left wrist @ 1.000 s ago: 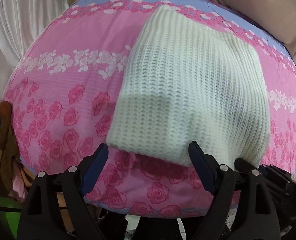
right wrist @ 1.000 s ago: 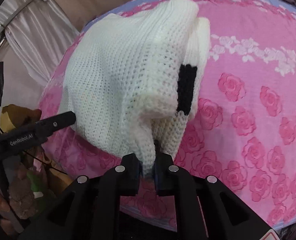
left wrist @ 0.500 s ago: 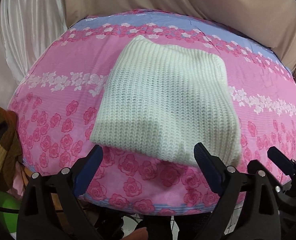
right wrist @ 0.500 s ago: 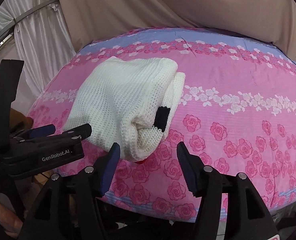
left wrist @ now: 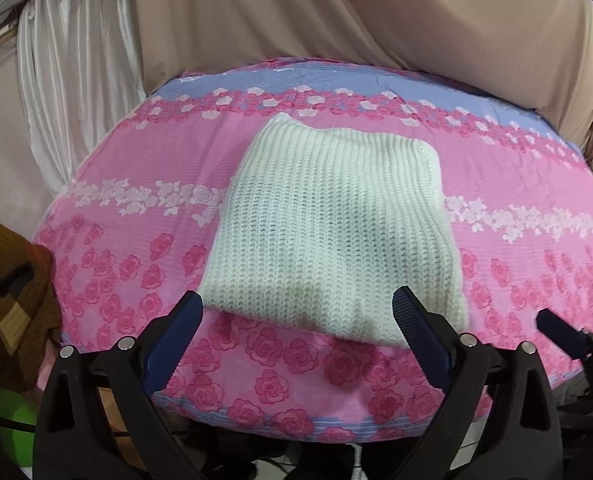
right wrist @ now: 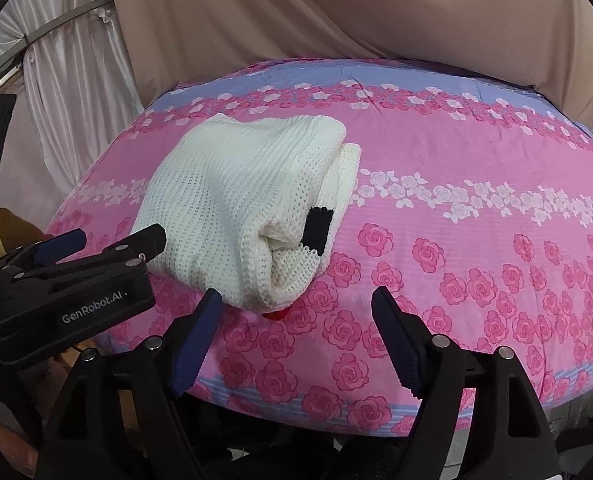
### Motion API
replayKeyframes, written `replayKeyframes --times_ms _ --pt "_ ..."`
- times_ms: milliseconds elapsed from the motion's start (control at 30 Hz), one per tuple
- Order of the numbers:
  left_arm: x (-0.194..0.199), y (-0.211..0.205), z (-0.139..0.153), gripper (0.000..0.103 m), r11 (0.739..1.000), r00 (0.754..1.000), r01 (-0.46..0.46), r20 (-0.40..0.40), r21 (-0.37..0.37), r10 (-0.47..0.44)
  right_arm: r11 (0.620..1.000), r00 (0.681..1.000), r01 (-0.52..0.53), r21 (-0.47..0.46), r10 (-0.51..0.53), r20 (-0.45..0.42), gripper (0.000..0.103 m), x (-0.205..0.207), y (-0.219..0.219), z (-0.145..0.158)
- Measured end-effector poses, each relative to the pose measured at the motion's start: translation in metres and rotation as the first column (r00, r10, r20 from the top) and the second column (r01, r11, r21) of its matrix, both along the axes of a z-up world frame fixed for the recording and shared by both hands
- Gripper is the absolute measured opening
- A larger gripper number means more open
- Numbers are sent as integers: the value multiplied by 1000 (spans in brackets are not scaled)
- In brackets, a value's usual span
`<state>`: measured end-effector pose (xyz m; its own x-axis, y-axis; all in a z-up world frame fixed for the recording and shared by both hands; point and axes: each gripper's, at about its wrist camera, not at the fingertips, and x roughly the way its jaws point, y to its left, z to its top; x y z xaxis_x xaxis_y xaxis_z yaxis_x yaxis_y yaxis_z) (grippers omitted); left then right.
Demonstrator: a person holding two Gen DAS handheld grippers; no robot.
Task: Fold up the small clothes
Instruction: 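Release the sweater and withdraw both grippers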
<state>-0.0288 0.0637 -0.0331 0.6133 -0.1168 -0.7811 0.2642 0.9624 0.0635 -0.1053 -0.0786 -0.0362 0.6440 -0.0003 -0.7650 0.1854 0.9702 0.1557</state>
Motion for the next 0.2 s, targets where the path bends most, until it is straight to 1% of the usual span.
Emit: replayKeyframes --times_ms 33,200 --pt "0 0 -1 93 1000 1000 -7 1 15 7 1000 1000 2 0 -2 2 76 0 0 0" --pt "-3 1 -2 93 1000 1000 -6 -3 21 6 1000 1000 12 -5 -12 -5 78 0 2 0"
